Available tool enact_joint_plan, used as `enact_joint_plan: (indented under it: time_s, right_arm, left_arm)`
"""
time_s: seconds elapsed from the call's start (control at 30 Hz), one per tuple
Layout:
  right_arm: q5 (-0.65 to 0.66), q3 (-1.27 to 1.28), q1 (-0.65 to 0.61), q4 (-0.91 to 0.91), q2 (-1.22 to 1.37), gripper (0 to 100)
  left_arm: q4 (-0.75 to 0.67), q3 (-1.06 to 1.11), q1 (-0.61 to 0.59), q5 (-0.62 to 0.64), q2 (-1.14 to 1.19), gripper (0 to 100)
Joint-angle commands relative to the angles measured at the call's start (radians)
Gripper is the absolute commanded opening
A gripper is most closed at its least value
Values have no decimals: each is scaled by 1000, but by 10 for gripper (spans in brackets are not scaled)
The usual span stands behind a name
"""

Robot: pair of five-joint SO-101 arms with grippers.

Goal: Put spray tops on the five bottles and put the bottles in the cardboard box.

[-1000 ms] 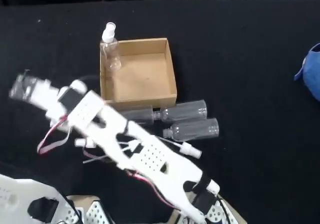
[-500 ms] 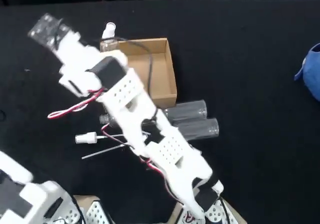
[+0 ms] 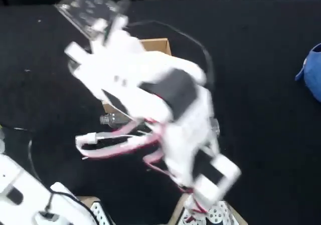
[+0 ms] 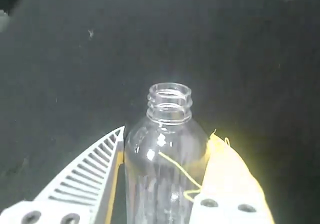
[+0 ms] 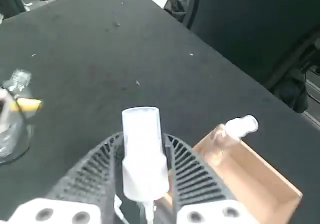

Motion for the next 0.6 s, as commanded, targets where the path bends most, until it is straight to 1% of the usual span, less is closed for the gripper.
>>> enact_joint_plan:
  time_s: [0.0,0.1,0.2,0.27,0.3,0.37,0.47,0.57]
  right_arm:
    - [-2,160,18,17,-297,10]
    - [-2,259,26,-15,-443,11]
    - [-11,337,104,-68,-542,11]
    - [-20,380,175,-106,-591,11]
    - [-46,397,212,-123,-613,11]
    - [-126,424,285,-158,-651,11]
    - [-282,467,396,-201,-697,11]
    - [-381,552,439,-276,-739,11]
  left_arm:
    - [48,-41,133,63,-84,29]
    - [137,-114,298,160,-98,29]
    - [195,-191,464,262,-100,30]
    - [196,-216,562,304,-100,30]
    - [192,-216,607,316,-100,30]
    - [150,-194,693,353,-100,30]
    - [37,-114,783,442,-121,30]
    - [-87,7,874,493,-221,30]
